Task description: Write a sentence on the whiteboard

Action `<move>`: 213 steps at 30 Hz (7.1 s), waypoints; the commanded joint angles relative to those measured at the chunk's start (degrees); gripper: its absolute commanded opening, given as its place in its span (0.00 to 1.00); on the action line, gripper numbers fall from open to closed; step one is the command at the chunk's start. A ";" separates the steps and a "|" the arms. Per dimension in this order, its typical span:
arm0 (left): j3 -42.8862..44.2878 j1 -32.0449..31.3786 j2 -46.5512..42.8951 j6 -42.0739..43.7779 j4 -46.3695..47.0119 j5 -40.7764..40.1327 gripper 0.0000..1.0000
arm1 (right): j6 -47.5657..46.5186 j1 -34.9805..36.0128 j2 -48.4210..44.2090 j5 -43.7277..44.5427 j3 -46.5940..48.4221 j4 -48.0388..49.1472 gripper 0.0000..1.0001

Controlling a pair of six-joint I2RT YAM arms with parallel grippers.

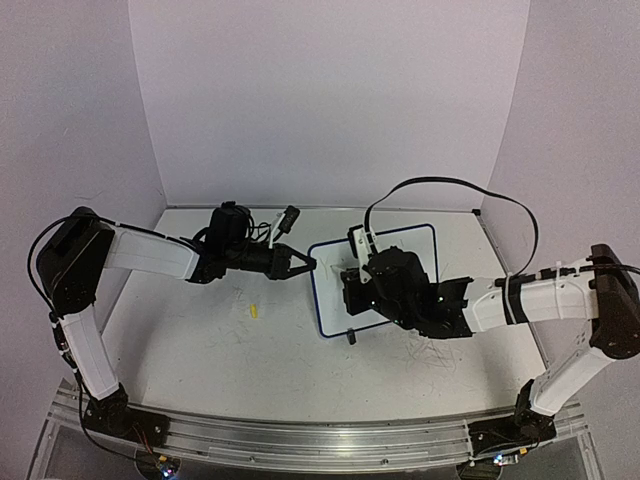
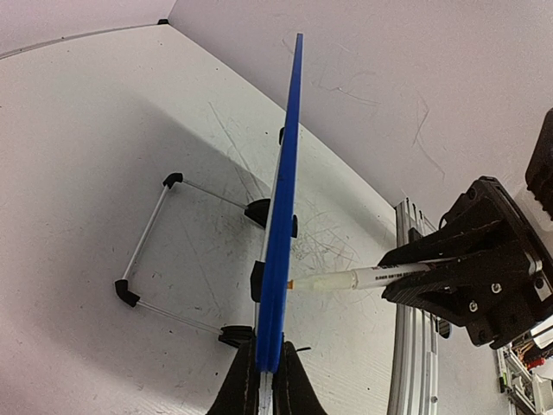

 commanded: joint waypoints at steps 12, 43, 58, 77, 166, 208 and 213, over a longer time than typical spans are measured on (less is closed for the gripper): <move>0.48 -0.87 -0.59 1.21 -2.07 1.85 0.00 | 2.09 -0.07 -0.12 -0.93 -1.05 -0.45 0.00; 0.46 -0.89 -0.57 1.13 -2.07 1.98 0.00 | 1.67 -0.42 -1.78 3.79 -0.02 -1.64 0.00; 0.47 -0.89 -0.78 1.21 -2.07 1.97 0.00 | 0.40 -0.71 0.18 2.96 2.48 -0.81 0.00; 0.41 -0.85 -0.80 1.30 -2.07 1.85 0.00 | 1.58 -0.64 -1.53 0.06 0.20 -0.54 0.00; 0.46 -0.92 -0.72 1.17 -2.07 2.25 0.00 | 0.71 -2.74 -2.83 3.74 0.63 -0.53 0.00; 0.49 -0.92 -0.79 1.22 -2.09 2.23 0.00 | 4.68 -2.94 -7.91 1.25 -6.80 -3.69 0.00; 0.52 -0.92 -0.86 1.29 -2.06 2.24 0.00 | 3.56 -4.22 -12.18 -2.56 -8.03 -0.06 0.00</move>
